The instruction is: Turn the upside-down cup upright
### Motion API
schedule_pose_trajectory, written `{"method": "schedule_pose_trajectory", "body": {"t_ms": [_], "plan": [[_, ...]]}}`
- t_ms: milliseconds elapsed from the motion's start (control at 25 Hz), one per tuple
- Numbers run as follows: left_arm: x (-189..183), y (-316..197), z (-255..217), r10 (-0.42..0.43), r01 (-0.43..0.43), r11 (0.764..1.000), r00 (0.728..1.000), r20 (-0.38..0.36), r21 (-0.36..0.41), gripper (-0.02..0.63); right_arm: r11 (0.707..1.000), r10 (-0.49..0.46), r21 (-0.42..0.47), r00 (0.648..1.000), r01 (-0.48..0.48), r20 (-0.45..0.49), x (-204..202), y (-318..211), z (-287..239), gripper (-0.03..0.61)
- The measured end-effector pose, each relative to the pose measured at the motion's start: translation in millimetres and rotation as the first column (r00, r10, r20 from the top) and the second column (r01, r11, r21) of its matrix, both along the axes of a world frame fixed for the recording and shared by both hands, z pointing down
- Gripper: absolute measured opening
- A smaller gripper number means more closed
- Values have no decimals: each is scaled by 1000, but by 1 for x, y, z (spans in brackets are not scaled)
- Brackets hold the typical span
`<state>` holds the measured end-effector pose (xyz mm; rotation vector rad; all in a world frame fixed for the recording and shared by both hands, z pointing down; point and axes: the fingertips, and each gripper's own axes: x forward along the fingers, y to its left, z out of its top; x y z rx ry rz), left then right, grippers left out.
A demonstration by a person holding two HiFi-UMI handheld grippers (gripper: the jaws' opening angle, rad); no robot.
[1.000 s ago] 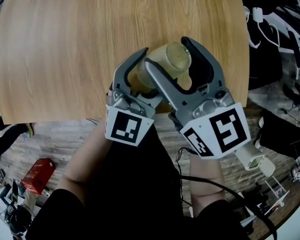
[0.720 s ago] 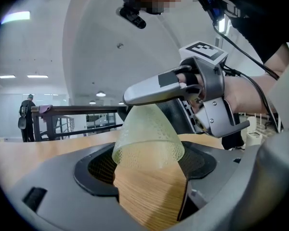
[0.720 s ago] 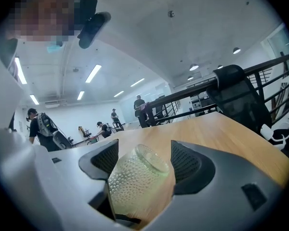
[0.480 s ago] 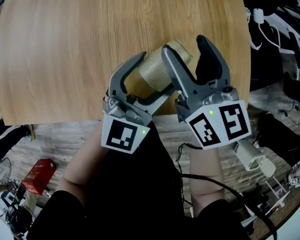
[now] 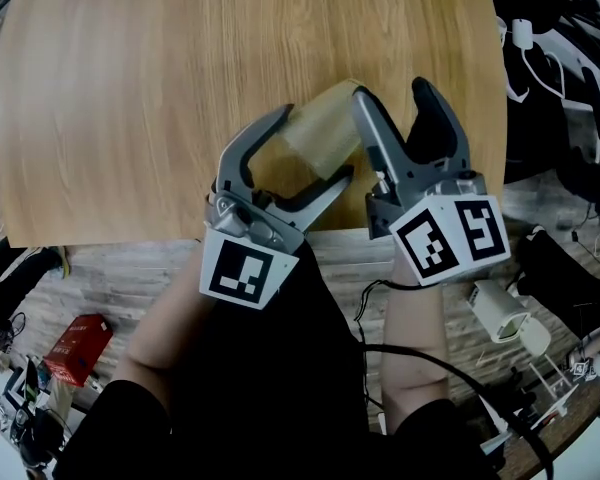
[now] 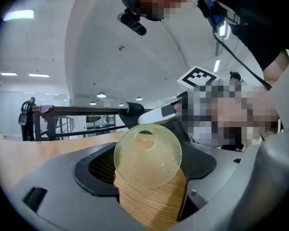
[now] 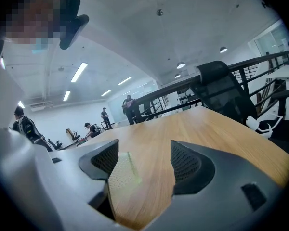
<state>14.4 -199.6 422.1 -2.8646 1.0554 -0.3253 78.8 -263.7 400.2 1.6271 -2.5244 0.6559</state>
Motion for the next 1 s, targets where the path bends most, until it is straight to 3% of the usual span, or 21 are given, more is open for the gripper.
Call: {"method": "schedule_pose_trajectory", "body": {"t_ms": [240, 1000], "plan": [[-4, 0, -1, 9, -9, 1000, 1000, 2, -9, 396, 999, 34, -36, 998, -36, -46, 18, -3, 16, 328], [1, 1, -11, 35, -35, 999, 999, -19, -20, 396, 986, -44, -164, 995, 28, -90, 6, 4, 64, 327]]}}
